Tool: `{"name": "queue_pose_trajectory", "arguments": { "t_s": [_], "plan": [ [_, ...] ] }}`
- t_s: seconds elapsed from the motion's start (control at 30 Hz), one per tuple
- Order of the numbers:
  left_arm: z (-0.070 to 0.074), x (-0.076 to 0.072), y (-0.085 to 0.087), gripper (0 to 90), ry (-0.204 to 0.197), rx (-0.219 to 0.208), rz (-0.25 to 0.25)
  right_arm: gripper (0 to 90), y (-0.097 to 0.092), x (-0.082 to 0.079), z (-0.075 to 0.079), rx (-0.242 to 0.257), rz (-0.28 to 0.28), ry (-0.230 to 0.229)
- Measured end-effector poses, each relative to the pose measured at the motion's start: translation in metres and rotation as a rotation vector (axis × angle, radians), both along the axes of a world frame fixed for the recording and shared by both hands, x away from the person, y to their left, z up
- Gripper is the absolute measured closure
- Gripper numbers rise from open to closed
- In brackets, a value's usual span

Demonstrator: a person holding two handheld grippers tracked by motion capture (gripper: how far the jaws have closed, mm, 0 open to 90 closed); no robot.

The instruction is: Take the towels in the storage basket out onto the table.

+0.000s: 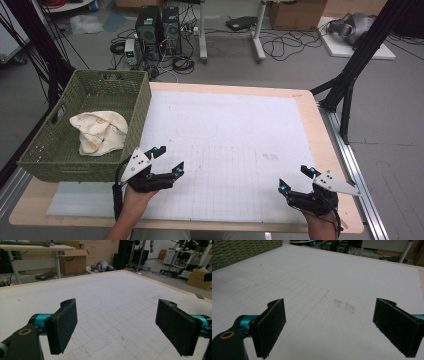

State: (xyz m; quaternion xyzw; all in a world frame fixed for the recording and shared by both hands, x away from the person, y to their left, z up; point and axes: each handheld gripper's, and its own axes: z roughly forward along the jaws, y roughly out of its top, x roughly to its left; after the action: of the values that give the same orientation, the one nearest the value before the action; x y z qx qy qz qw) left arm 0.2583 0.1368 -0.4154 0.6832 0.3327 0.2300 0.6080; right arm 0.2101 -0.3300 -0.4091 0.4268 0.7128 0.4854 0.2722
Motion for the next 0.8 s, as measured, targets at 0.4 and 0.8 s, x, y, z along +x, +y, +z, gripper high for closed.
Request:
{"name": "queue_pose_trajectory", "arguments": {
  "t_s": [0.4, 0.8],
  "plan": [
    [0.0001, -0.0001, -0.0015, 18.0, 0.004, 0.000, -0.008, 10.4, -0.0001, 0.0005, -0.0002, 0.006, 0.000, -0.004],
    [0.0017, -0.0018, -0.0013, 18.0, 0.007, -0.004, -0.013, 10.5, 0.0007, 0.0058, -0.0019, 0.041, 0.016, 0.025]
  ]
}}
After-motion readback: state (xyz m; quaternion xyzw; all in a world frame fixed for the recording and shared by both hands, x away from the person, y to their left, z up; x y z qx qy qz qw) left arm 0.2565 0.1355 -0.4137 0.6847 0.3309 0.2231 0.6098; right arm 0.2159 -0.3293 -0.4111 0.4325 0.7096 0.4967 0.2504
